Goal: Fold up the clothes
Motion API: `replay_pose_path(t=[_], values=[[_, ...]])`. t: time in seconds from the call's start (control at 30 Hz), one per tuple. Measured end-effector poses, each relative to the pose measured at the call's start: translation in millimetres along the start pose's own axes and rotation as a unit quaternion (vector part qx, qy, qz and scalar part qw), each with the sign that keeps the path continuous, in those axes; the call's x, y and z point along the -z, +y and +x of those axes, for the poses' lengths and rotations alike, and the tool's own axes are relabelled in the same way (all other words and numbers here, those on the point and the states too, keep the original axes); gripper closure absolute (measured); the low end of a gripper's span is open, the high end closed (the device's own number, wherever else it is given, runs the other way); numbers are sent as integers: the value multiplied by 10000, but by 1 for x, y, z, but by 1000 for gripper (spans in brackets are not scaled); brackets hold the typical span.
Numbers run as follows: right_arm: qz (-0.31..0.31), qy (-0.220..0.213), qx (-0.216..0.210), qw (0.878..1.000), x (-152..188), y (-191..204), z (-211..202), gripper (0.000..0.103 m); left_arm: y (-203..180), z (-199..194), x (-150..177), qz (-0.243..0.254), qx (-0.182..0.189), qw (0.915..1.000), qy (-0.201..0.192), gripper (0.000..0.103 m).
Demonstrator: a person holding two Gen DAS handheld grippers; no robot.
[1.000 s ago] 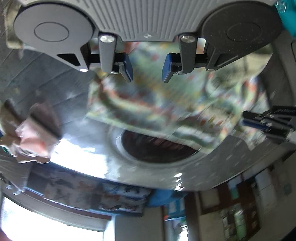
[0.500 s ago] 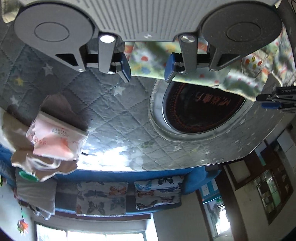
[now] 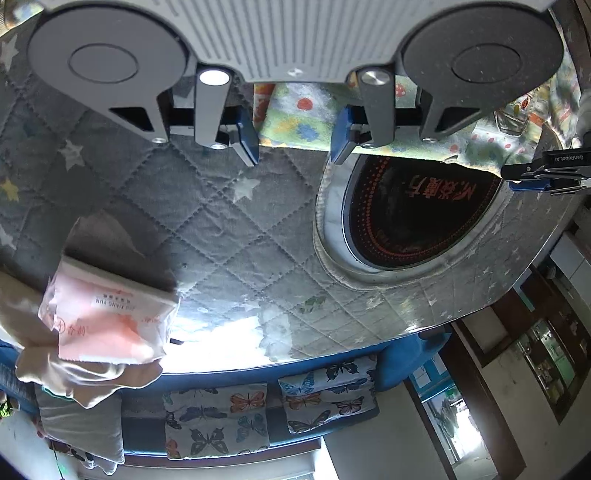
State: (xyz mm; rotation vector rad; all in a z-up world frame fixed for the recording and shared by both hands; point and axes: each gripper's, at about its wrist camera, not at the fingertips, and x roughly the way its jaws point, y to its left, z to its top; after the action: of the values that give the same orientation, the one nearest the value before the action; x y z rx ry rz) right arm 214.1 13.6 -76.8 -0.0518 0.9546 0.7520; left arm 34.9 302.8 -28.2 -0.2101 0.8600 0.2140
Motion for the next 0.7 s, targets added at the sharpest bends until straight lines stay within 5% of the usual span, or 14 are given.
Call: replay_pose_path(t=[0.1, 0.23, 0.3, 0.7], values=[[-9, -1, -7, 10000, 0, 0, 0, 61, 1, 2, 1, -22, 34, 10000, 21, 60], [-37, 1, 9, 10000, 0, -1, 0, 78, 3, 3, 2, -71, 204, 9998, 11, 86], [24, -36, -22, 10000, 1, -3, -3, 91, 0, -1, 3, -41, 239, 9997, -29, 89], [-363, -590, -492, 9964, 17, 16, -63, 97, -4, -66, 11, -129, 855, 9942, -640, 91]])
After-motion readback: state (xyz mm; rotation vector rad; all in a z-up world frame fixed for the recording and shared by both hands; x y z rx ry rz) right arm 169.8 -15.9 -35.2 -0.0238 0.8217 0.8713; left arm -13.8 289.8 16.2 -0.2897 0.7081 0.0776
